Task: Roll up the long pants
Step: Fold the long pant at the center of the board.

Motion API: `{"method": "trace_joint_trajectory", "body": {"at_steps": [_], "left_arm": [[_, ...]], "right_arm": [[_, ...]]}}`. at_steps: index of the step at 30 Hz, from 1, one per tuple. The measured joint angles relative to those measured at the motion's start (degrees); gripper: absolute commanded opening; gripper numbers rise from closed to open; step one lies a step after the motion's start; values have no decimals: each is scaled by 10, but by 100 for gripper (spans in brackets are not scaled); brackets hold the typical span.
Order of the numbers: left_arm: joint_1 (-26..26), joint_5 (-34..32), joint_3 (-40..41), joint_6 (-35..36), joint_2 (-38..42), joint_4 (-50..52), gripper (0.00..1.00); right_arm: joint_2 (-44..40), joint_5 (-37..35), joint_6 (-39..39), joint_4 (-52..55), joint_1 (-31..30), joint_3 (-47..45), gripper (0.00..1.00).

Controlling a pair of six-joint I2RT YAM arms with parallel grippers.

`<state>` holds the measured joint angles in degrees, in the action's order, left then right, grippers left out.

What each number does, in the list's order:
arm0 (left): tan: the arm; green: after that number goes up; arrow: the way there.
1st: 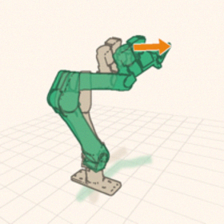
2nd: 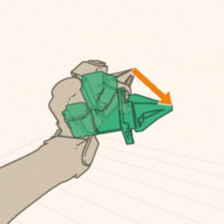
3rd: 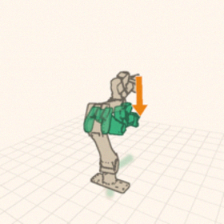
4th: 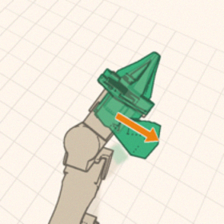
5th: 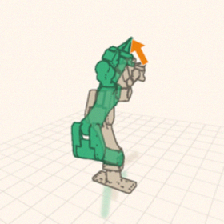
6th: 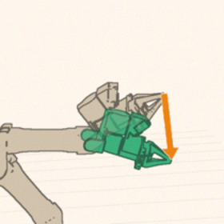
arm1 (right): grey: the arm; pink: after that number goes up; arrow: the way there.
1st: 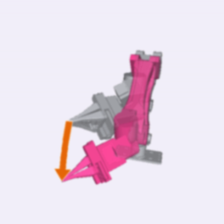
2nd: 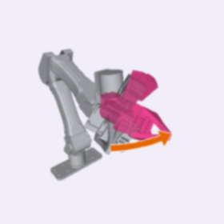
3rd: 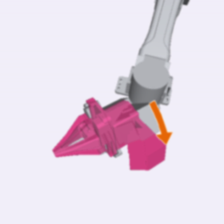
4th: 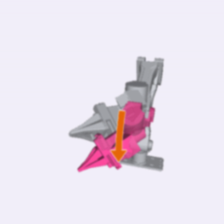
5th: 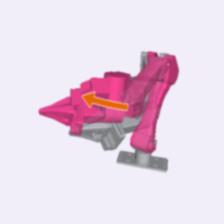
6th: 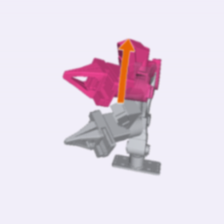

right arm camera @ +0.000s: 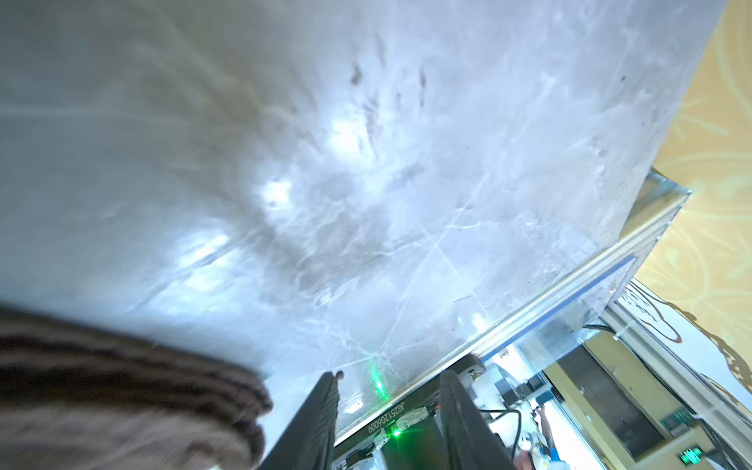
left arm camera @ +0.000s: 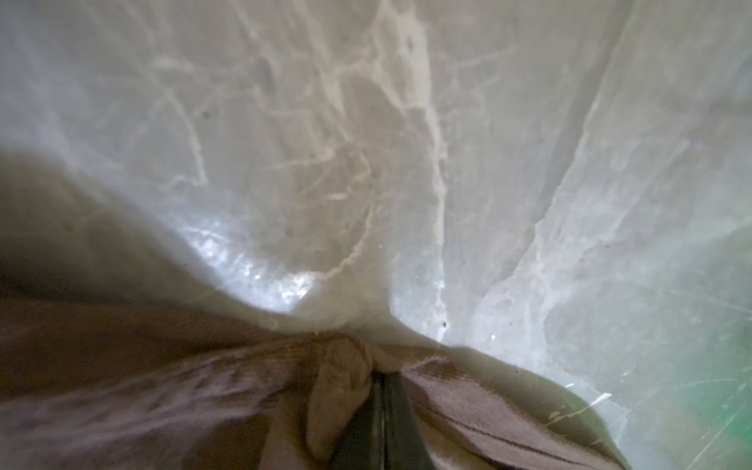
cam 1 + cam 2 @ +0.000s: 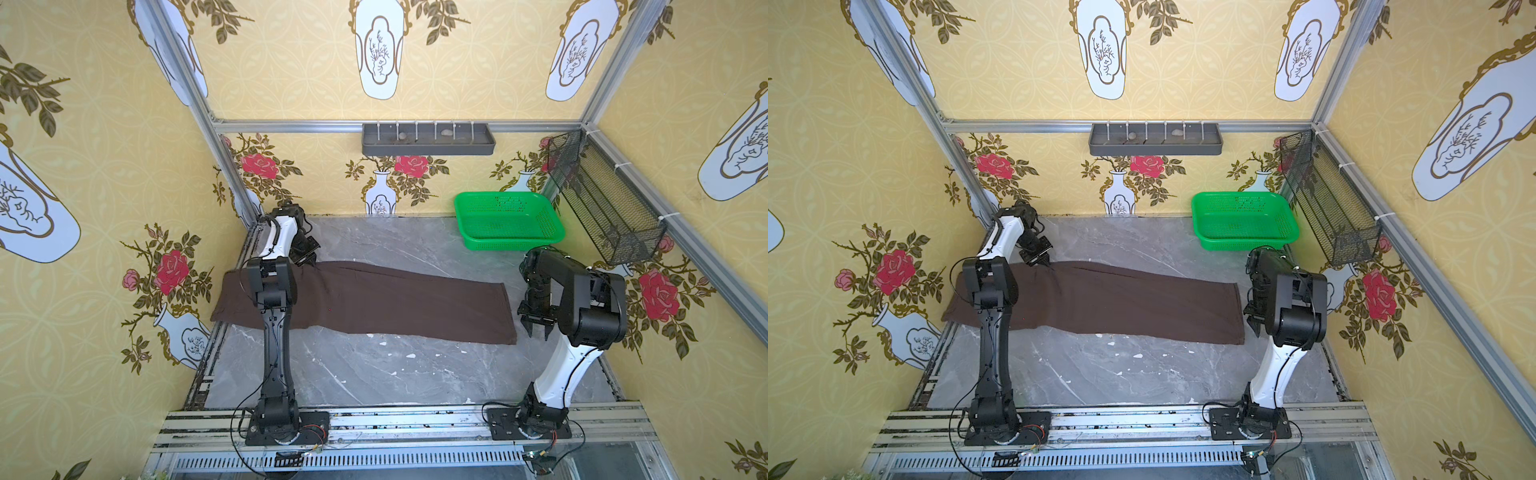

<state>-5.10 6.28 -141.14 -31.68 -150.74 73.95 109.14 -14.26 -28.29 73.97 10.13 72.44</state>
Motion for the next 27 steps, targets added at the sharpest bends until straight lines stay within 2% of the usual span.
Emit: {"method": "trace_joint_trajectory", "body": {"at_steps": [1, 2, 3, 4, 10, 15, 18, 23, 27], "left_arm": [[2, 1, 0, -1, 3, -8, 36], [3, 1, 1, 0, 7, -13, 49], [5, 1, 2, 1, 13, -17, 51], [6, 1, 2, -1, 20, -21, 61], [11, 14, 23, 0, 83, -39, 63], [10, 16, 66, 8, 126, -38, 62], [3, 15, 106, 14, 151, -38, 62], [-13, 2, 169, 31, 189, -35, 61], [-26, -3, 196, 39, 207, -33, 60]], "right_arm": [[-2, 8, 0, 1, -2, 5, 43], [-3, 14, -1, 1, -4, 10, 43], [-3, 23, -2, 1, -7, 17, 43], [-2, 30, -4, 0, -11, 25, 43], [17, 104, 6, -37, -21, 71, 44], [47, 144, 62, -101, -20, 89, 54], [55, 170, 94, -135, -19, 83, 55], [79, 191, 134, -153, -17, 78, 53], [93, 189, 154, -149, -18, 74, 43]]}}
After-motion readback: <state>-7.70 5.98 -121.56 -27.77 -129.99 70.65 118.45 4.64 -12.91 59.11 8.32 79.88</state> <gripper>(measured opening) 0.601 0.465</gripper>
